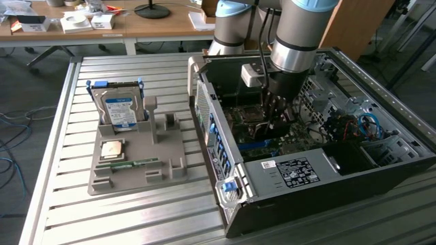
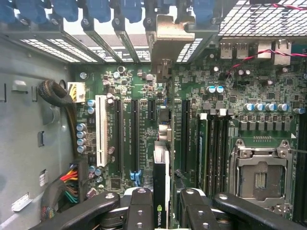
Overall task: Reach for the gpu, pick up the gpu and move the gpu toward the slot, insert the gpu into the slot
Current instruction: 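Insert the gpu into the slot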
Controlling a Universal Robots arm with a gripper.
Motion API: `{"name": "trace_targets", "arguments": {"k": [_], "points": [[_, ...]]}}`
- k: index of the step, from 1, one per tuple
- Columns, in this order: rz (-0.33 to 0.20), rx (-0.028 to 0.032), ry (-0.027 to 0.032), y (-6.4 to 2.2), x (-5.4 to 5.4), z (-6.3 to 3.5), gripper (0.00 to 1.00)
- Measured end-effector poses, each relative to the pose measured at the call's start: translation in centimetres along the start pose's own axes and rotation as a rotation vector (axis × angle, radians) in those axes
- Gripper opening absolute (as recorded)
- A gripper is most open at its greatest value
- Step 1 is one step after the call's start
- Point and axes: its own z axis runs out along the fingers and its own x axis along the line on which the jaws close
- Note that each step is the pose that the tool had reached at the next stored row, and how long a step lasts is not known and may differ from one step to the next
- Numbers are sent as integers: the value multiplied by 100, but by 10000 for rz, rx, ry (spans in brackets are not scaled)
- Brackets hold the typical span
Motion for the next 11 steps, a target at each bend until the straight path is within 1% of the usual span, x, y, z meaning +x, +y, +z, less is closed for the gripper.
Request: {"name": "trace_targets", "arguments": {"k": [1, 3, 11], "points": [[1, 0, 14, 1, 0, -1, 27], [1, 0, 23, 1, 1, -1, 27], [1, 1, 21, 16, -1, 1, 27]]}}
